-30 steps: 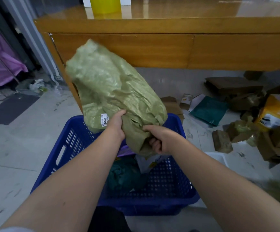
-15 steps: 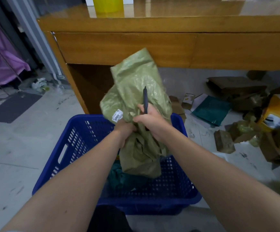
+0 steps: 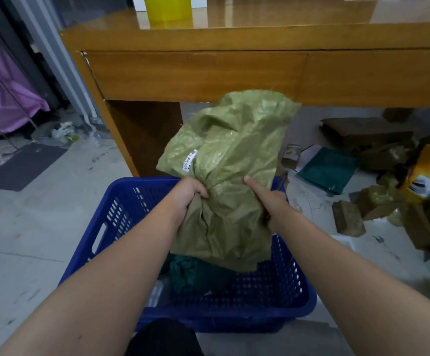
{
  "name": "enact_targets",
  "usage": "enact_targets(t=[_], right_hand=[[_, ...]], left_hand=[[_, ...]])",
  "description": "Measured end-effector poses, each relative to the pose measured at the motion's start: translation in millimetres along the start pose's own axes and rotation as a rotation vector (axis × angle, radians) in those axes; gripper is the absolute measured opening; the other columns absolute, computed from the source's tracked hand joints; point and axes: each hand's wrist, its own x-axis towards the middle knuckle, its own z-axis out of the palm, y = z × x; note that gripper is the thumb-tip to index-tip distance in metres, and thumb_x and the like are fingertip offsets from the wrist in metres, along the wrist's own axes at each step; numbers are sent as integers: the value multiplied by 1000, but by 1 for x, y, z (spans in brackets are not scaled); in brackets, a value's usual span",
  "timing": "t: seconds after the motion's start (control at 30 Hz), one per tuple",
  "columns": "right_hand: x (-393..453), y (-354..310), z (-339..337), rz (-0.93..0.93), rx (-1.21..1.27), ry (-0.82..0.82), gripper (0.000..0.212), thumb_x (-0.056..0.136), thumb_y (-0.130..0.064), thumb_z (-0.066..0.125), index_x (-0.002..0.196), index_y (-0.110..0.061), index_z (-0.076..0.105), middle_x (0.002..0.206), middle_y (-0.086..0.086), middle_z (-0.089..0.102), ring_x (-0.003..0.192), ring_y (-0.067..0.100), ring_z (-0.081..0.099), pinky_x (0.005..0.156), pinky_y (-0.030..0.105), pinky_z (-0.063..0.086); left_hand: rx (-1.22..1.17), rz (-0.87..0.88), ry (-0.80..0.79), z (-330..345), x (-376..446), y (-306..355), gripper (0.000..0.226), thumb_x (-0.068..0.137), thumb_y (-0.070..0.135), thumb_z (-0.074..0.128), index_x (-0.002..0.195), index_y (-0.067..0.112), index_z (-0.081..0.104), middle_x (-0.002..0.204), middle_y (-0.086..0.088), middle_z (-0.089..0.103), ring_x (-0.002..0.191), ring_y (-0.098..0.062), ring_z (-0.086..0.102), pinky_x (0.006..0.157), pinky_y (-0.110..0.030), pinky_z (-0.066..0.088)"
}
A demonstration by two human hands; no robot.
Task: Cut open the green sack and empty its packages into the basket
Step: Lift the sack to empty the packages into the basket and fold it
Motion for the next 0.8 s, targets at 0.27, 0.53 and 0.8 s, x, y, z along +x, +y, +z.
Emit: enact_targets(t=[0.27,0.53,0.8], right_hand=[[-4,13,-6,15,315,-348,55,78,-40,75,126,-16,62,121,14,69,111,33,64,90,44,52],[-6,-5,-12,-129,288,-129,33,83,-4,68,116,-6,66,107,16,71,95,32,69,74,39,57],[-8,-5,-24,21,34,-275,72,62,-38,87,126,-19,60,121,11,68,110,30,64,93,44,51]], left_hand=[[-139,14,-57,6,6,6,33,88,-3,40,70,-4,67,59,-14,64,56,-27,60,58,-26,50],[384,404,157,7,21,17,62,68,54,76,109,26,39,118,-2,39,103,-21,45,89,-37,46],[-68,-30,-187,16,13,23,35,88,16,62,121,6,61,105,-14,67,94,-29,64,82,-37,51]])
